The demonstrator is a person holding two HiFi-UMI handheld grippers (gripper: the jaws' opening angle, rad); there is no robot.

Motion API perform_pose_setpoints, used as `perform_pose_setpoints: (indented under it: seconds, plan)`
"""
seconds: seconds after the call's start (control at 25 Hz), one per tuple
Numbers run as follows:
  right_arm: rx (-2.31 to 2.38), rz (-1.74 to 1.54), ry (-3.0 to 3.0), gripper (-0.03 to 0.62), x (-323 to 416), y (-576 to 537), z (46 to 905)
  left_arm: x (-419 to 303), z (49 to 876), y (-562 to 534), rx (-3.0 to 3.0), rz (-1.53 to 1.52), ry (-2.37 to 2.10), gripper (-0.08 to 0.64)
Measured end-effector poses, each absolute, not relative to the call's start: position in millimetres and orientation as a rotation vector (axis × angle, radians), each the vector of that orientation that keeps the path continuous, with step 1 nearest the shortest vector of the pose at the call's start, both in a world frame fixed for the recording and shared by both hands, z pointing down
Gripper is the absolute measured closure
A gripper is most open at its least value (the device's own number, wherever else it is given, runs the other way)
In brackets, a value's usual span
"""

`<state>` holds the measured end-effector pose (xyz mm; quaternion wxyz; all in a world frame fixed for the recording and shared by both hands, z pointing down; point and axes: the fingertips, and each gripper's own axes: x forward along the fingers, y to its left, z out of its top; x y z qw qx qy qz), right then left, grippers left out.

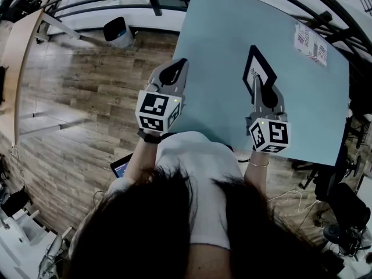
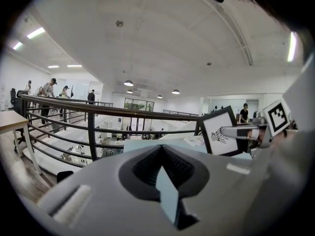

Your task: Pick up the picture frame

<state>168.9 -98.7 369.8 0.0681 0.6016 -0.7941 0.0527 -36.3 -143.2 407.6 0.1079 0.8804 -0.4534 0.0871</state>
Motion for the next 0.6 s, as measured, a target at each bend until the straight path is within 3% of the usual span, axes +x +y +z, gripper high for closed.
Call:
perform_pose_setpoints:
  seconds: [0.6]
  plan:
    - [1.836,0.207,-2.404,0.578,171.8,-103.1,371.0,-39.0,410.2,-148.3,2.586,0.256,-1.334,0.503]
